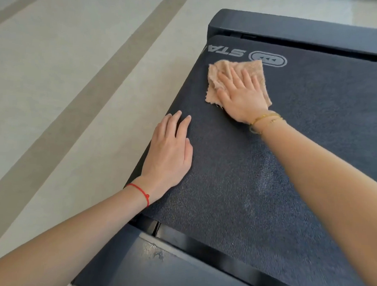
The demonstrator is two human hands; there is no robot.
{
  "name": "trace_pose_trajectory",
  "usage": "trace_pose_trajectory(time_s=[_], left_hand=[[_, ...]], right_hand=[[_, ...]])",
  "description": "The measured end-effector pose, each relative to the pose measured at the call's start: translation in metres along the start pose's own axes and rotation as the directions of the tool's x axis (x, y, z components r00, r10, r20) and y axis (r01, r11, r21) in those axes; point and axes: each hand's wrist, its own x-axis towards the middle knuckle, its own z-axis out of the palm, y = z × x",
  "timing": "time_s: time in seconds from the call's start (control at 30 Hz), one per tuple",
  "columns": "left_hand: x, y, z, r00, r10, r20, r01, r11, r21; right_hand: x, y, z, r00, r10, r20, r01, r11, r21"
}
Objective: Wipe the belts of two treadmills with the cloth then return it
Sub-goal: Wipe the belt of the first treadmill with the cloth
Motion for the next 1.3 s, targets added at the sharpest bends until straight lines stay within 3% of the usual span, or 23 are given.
trace_pose_trajectory(time_s=[0.1,0.23,0.3,0.47,0.63,0.73,0.83,0.97,1.07,1.17,1.3], left_hand=[[0.000,0.001,0.000,1.000,0.003,-0.003,-0.003,1.000,0.001],[-0.001,0.000,0.000,1.000,0.006,0.002,-0.006,1.000,0.007],[-0.001,-0.001,0.002,1.000,0.002,0.002,-0.002,1.000,0.000],[-0.001,-0.004,0.004,1.000,-0.009,0.007,0.009,1.000,0.012],[0.000,-0.003,0.004,1.000,-0.014,0.011,0.013,1.000,0.009],[0.001,-0.004,0.004,1.000,-0.006,0.006,0.006,1.000,-0.004],[0.001,-0.004,0.003,1.000,0.002,0.003,-0.002,1.000,-0.005],[-0.001,-0.004,0.000,1.000,0.012,0.003,-0.012,1.000,-0.023],[-0.001,-0.002,0.000,1.000,0.015,-0.003,-0.015,1.000,-0.026],[-0.001,0.001,-0.001,1.000,0.009,-0.006,-0.009,1.000,-0.020],[0.000,0.003,-0.003,1.000,0.023,-0.010,-0.023,1.000,-0.011]], right_hand=[[0.023,-0.029,0.002,0.999,-0.049,-0.004,0.049,0.999,0.013],[0.022,-0.048,0.012,0.950,-0.310,0.024,0.311,0.950,-0.011],[0.030,-0.036,0.011,0.933,-0.359,0.026,0.359,0.933,-0.029],[0.100,0.010,-0.010,0.995,-0.104,-0.002,0.103,0.992,-0.079],[0.136,0.002,-0.015,0.999,0.053,-0.004,-0.053,0.998,-0.020],[0.125,-0.005,-0.014,0.999,0.034,-0.006,-0.034,0.999,-0.005],[0.097,-0.005,-0.009,0.996,-0.084,-0.002,0.084,0.996,-0.006],[0.057,0.033,-0.008,0.984,-0.178,-0.024,0.176,0.982,-0.069],[0.055,0.094,-0.025,0.992,0.092,-0.082,-0.100,0.991,-0.094],[0.047,0.130,-0.037,0.939,0.339,-0.058,-0.341,0.939,-0.031],[0.024,0.094,-0.029,0.963,0.270,-0.019,-0.269,0.962,0.045]])
